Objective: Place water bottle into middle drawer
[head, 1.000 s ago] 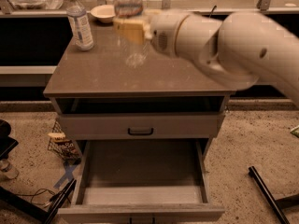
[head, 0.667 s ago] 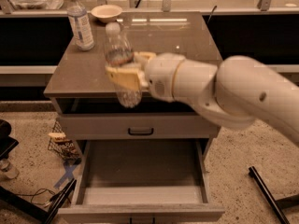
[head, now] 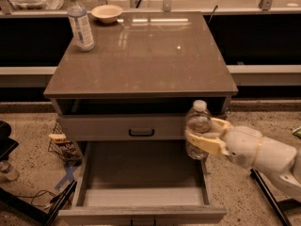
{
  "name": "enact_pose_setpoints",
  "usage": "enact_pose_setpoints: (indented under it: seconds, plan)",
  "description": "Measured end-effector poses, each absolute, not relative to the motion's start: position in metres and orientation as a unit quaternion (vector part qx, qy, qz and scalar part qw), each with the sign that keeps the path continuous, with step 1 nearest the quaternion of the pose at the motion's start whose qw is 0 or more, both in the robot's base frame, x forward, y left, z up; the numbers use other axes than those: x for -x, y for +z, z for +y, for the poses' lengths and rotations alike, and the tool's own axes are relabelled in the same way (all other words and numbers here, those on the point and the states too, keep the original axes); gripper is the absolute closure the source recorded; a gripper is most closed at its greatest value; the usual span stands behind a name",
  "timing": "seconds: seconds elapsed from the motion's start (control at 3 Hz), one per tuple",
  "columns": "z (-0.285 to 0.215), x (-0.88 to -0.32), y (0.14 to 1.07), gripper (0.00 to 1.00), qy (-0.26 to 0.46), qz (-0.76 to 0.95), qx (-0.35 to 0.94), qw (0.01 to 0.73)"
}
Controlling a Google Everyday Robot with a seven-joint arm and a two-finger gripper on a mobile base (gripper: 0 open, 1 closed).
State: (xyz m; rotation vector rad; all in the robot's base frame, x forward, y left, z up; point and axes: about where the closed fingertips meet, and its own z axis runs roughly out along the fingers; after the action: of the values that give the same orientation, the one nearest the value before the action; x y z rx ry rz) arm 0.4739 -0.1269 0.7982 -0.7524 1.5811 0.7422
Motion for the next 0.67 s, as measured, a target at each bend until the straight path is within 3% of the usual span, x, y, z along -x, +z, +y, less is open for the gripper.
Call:
enact_pose_setpoints:
  seconds: [0.33, 0.67]
  plan:
    - [-0.198, -0.493, 0.721, 1.00, 0.346, 0.674, 0.321, 0.568]
    - [-0.208, -0.511, 0.686, 1.00, 0.377, 0.664, 0.340, 0.549]
